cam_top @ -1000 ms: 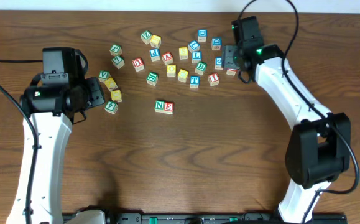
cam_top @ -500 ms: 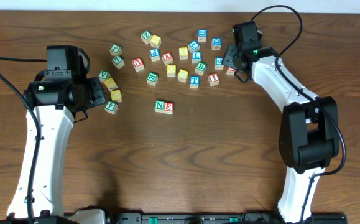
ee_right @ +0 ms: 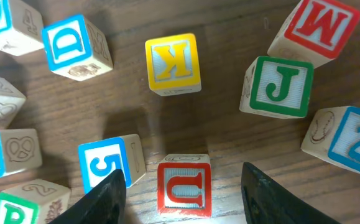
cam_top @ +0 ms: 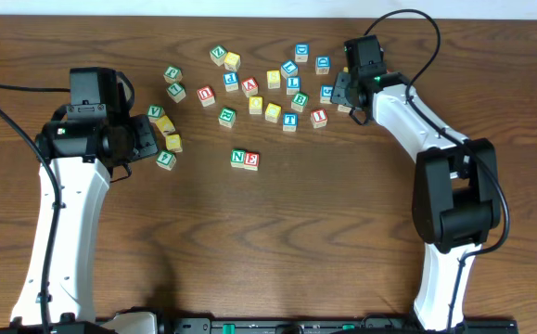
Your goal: Spell out NEURIPS
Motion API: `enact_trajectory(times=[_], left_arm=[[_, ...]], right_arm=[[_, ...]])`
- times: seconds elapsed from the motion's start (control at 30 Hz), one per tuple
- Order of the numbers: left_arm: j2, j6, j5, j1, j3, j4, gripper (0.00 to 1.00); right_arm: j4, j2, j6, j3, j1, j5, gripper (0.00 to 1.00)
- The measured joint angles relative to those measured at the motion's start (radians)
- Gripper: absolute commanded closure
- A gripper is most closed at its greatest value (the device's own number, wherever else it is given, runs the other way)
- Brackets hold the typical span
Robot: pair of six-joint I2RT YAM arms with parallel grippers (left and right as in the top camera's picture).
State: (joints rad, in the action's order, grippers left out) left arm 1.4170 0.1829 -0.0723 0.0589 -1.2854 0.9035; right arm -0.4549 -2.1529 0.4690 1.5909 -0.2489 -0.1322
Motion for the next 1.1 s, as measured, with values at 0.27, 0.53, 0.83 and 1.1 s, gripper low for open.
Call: enact_trajectory(times=[0.27, 0.53, 0.83, 1.1], left_arm=[[0.0, 0.0, 0.0, 0.0, 0.0, -0.005, 0.57], [0.0, 0.0, 0.0, 0.0, 0.0, -0.01, 0.57], [0.001, 0.0, 0.0, 0.0, 0.0, -0.01, 0.57], [0.001, 0.0, 0.0, 0.0, 0.0, -0.01, 0.57]], right_arm=[[-0.001, -0.046, -0.008, 0.0, 0.0, 0.0, 0.48], [-0.016, -0.049, -0.012, 0.0, 0.0, 0.0, 0.57], [-0.046, -0.049, -0.014, 0.0, 0.0, 0.0, 0.67], [-0.116, -0.049, -0.015, 0.001, 0.0, 0.0, 0.75]])
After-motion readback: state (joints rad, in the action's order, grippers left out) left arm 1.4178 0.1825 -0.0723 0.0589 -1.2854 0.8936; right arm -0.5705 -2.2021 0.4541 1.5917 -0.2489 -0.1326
